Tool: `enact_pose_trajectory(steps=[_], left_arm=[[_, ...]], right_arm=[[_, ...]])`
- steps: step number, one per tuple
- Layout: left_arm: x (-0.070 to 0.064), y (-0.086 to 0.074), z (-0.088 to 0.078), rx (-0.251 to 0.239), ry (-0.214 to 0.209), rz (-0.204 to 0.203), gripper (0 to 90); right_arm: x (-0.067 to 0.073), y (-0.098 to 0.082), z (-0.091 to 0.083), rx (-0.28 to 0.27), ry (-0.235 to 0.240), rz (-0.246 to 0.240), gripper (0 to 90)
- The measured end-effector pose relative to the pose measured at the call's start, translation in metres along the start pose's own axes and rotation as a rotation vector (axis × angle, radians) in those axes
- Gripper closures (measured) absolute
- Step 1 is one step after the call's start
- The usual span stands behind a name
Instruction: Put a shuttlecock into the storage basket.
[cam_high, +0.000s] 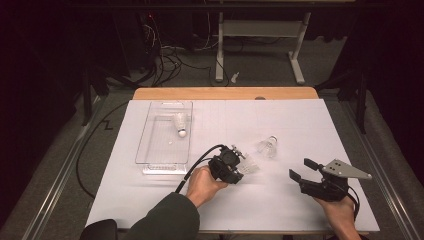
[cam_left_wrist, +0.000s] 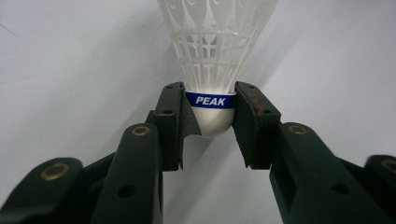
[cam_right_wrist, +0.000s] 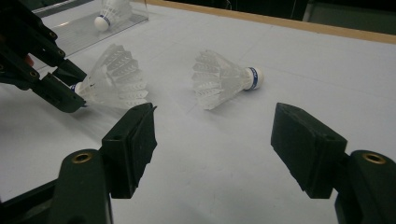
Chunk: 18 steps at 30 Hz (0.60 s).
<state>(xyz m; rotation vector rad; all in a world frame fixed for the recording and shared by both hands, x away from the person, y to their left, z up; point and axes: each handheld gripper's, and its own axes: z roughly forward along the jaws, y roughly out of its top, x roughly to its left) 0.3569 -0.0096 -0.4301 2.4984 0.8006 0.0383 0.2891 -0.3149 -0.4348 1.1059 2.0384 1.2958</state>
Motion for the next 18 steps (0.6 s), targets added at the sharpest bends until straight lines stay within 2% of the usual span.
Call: enact_pose_trajectory(steps=[18], left_arm=[[0.004,-0.01,-0.017,-0.107,-0.023,-0.04,65.1]], right_arm=[[0.0,0.0,0.0,0.001,0.0,-0.002,31.0]])
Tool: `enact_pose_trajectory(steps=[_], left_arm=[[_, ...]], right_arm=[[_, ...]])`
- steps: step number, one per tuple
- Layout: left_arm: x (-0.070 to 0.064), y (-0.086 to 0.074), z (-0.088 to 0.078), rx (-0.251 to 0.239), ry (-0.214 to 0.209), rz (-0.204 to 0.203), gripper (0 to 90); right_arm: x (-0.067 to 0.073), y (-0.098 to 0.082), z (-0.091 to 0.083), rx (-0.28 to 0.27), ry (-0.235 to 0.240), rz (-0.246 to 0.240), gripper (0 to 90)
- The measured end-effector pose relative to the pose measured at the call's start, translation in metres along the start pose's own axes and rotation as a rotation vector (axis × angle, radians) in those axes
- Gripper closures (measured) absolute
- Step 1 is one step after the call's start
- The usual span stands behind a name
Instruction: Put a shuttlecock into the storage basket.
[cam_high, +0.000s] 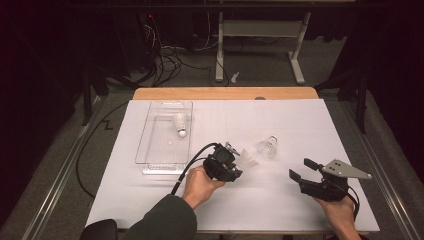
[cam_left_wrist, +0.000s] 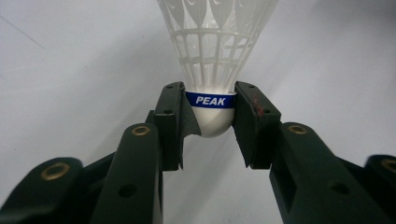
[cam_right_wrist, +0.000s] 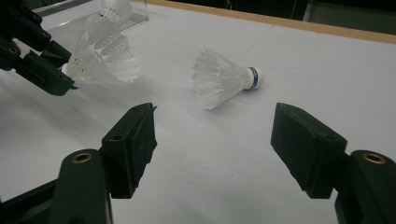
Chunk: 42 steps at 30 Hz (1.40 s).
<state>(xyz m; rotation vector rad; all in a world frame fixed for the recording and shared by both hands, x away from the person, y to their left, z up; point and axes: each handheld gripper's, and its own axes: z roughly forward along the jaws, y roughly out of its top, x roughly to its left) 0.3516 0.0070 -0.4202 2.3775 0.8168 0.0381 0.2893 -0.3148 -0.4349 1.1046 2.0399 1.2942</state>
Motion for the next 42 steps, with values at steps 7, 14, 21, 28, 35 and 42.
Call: enact_pose_trajectory(steps=[7,14,21,28,35,42], left_arm=[[0.002,-0.004,-0.009,-0.047,0.002,-0.016,65.1],[0.005,-0.006,-0.02,-0.085,0.003,-0.026,65.1],[0.006,-0.006,-0.023,-0.105,0.002,-0.033,65.2],[0.008,-0.008,-0.029,-0.129,0.002,-0.04,65.1],[0.011,-0.012,-0.036,-0.152,0.006,-0.059,65.2],[0.015,-0.015,-0.042,-0.169,0.011,-0.07,65.2]], right_arm=[[0.0,0.0,0.0,-0.001,-0.001,0.0,31.0],[0.0,0.0,0.0,-0.002,-0.001,0.003,31.0],[0.0,0.0,0.0,-0.003,-0.001,0.004,31.0],[0.0,0.0,-0.001,-0.005,-0.001,0.01,31.0],[0.0,0.0,-0.001,-0.01,-0.001,0.011,31.0],[-0.001,0.0,-0.001,-0.01,-0.002,0.014,31.0]])
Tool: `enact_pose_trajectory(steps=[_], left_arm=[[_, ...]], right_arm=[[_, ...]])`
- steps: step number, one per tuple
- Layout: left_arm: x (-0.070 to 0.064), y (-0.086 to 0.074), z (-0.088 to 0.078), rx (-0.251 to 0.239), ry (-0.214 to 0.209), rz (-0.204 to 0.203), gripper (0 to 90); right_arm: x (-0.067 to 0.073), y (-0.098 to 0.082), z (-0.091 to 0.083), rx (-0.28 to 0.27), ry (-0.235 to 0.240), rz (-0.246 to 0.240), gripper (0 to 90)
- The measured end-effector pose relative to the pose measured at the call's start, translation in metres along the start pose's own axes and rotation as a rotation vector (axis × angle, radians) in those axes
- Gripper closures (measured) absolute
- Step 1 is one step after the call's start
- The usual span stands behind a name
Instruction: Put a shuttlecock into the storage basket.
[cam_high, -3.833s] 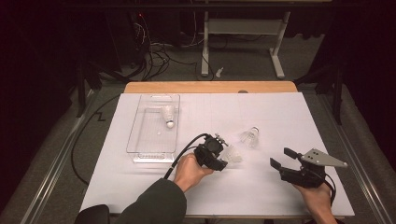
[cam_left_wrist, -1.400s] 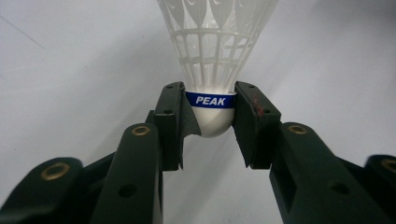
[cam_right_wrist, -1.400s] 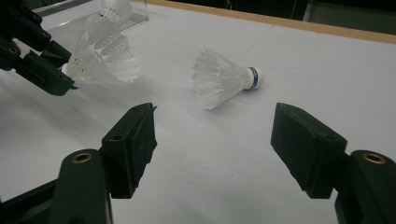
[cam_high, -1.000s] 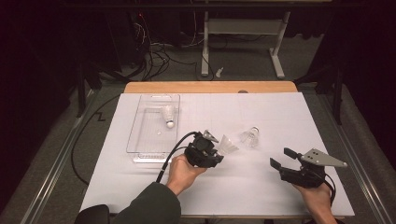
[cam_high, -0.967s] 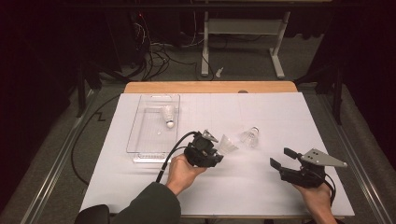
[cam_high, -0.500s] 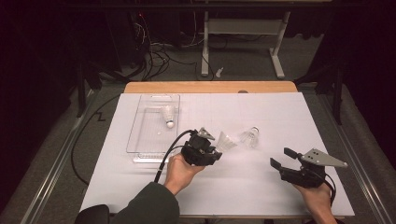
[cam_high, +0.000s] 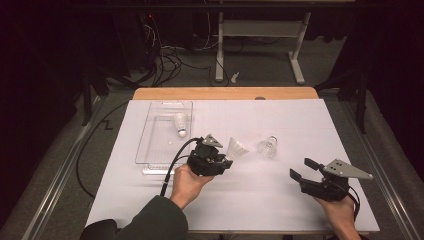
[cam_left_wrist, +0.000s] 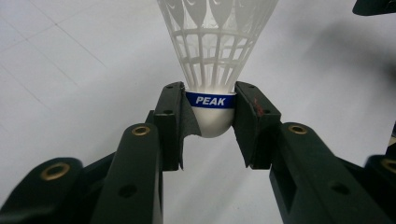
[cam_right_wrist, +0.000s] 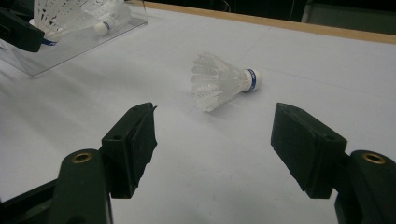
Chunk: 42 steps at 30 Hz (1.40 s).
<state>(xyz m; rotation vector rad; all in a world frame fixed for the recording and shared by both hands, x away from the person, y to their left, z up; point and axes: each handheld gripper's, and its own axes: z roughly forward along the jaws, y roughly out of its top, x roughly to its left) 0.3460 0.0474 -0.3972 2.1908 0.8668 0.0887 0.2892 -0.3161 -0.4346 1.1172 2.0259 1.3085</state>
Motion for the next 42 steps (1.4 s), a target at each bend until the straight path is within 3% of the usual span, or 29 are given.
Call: enact_pose_trajectory(steps=[31,42], left_arm=[[0.012,-0.009,-0.021,-0.04,0.045,-0.028,65.2],[0.018,-0.012,-0.03,-0.064,0.04,-0.05,65.2]], right_arm=[[0.0,0.0,-0.001,-0.004,-0.001,0.006,31.1],[0.0,0.0,-0.001,-0.004,0.0,0.005,31.1]])
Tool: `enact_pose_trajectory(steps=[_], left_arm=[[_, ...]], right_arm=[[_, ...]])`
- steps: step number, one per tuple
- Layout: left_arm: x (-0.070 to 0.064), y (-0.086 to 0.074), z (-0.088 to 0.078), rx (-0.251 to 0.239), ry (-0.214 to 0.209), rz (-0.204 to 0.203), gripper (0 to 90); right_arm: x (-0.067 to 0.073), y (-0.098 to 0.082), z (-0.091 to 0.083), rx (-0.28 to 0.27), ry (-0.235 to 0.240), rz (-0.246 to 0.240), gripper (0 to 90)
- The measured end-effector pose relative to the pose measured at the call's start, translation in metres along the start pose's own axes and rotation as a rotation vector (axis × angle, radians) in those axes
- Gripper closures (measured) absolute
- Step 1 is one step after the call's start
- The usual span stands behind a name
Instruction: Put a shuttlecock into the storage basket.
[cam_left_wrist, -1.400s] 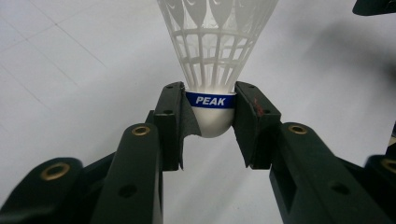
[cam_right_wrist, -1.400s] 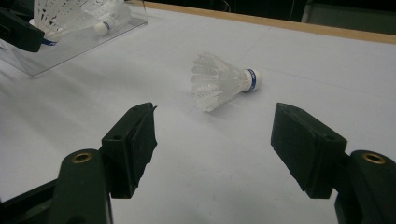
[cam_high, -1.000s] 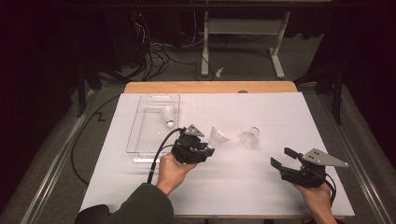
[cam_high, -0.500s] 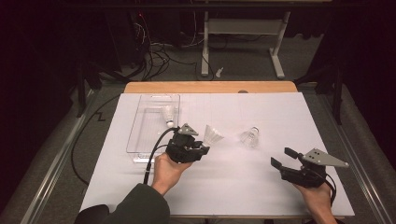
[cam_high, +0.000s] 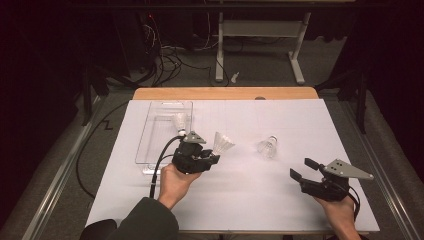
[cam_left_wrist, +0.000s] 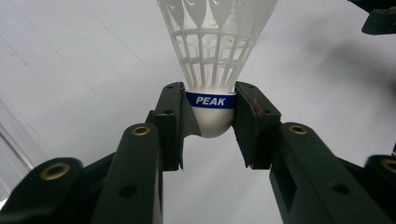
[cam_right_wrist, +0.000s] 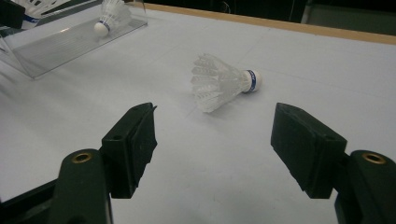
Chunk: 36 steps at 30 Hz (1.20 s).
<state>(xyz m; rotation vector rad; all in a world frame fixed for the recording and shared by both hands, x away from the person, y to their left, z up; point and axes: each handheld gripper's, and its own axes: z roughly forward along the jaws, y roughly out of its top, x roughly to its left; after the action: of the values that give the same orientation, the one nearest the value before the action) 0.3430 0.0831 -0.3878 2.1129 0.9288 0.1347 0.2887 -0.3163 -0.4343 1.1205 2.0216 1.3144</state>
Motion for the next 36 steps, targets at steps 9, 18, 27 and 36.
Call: enact_pose_trajectory(steps=[9,18,27,36], left_arm=[[0.006,-0.003,-0.008,-0.019,0.019,-0.015,65.1],[0.012,-0.006,-0.017,-0.033,0.036,-0.029,65.2],[0.016,-0.008,-0.023,-0.047,0.049,-0.039,65.2],[0.022,-0.011,-0.03,-0.062,0.059,-0.051,65.2]], right_arm=[[0.0,0.0,0.0,-0.001,0.0,-0.001,31.1],[0.0,0.0,0.0,0.001,0.0,-0.001,31.1],[0.0,0.0,0.0,0.0,0.0,-0.001,31.1],[0.0,0.0,0.0,0.001,0.0,-0.003,31.1]])
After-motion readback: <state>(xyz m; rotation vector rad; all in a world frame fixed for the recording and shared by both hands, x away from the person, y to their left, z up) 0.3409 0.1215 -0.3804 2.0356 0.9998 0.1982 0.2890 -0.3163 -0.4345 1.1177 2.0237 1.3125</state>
